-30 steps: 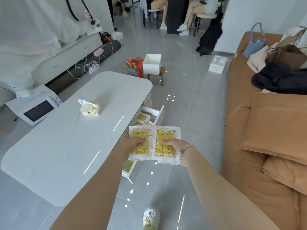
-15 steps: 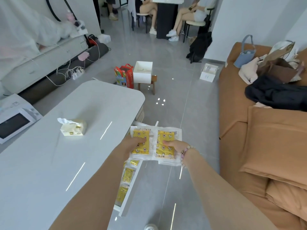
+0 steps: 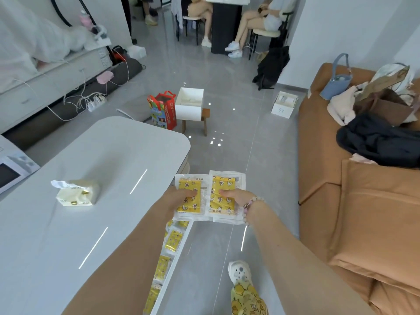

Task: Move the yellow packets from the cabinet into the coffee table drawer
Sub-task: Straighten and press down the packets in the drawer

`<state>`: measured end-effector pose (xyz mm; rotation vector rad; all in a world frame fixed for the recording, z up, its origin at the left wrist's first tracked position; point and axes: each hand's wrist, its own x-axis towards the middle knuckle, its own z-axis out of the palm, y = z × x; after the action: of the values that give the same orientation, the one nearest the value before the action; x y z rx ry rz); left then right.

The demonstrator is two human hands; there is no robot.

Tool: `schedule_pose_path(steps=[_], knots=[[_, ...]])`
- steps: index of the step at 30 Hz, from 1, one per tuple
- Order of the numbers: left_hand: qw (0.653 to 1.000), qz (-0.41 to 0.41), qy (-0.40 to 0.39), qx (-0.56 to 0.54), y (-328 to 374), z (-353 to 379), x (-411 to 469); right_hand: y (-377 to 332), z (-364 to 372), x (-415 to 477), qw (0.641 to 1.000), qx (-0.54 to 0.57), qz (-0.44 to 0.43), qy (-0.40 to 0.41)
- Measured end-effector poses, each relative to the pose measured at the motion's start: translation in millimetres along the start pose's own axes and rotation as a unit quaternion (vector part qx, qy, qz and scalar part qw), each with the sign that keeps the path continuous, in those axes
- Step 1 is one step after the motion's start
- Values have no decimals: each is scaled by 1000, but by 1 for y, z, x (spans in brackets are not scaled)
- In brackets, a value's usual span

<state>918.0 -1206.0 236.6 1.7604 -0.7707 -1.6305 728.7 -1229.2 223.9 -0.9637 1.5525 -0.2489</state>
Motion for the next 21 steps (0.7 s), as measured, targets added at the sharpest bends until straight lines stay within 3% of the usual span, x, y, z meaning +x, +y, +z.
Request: schedule_pose_path(steps=[13,21], knots=[[991,-65,93,-75,51,42,120,-75,-69,141,994,-53,43,-80],[971,-134,151,-126,22,41,181,-85,-64,221,977,-123,87,-149]])
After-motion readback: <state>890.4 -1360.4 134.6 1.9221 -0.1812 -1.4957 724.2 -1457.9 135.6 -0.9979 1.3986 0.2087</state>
